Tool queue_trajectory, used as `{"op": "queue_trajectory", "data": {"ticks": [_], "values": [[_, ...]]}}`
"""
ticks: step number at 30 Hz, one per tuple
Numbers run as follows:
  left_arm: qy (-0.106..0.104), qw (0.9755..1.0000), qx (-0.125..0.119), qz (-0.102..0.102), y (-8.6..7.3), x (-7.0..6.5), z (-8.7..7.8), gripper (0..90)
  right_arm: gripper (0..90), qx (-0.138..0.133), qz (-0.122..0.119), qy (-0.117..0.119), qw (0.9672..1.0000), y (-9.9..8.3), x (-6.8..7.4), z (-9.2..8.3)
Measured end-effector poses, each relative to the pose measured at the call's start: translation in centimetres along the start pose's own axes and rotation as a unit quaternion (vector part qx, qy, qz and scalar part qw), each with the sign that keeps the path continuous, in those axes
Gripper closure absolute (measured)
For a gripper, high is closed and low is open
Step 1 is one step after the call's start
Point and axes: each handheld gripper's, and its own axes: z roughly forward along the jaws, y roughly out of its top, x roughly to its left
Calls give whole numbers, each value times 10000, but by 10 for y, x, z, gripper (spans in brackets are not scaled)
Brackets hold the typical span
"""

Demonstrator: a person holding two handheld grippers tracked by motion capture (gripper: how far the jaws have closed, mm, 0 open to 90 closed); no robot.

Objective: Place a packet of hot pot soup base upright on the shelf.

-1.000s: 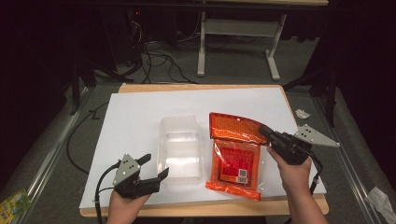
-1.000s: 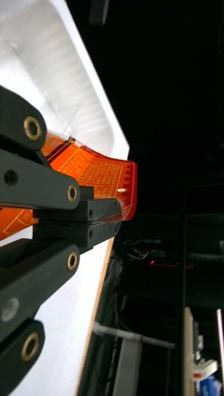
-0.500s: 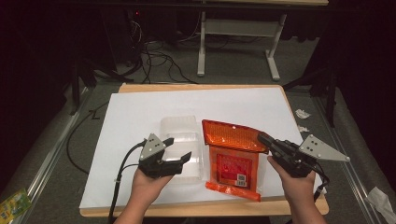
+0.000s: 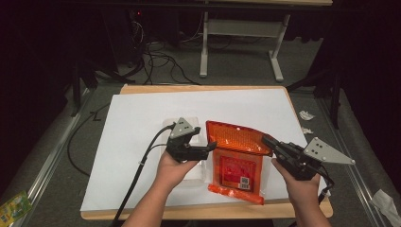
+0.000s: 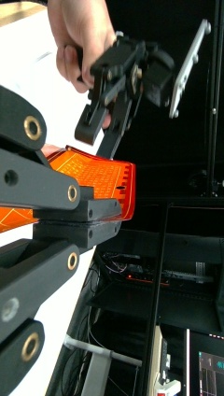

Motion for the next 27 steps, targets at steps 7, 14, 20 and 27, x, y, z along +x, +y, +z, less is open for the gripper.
{"op": "queue_trajectory", "data": {"ticks": [7,14,20,27], "values": [[-558,9980,-79,-292,0,3,14,428,900,11,93,-19,10000,-3,-3,-1],[-420,9986,-273,-142,-4,-5,5,740,900,28,247,-196,9995,-10,-11,-7],[-349,9981,-435,274,-5,-21,1,896,900,104,327,-351,9988,-18,-17,-14],[-260,9975,-476,461,-7,-29,1,900,563,287,661,-282,9970,-23,-25,-21]]}}
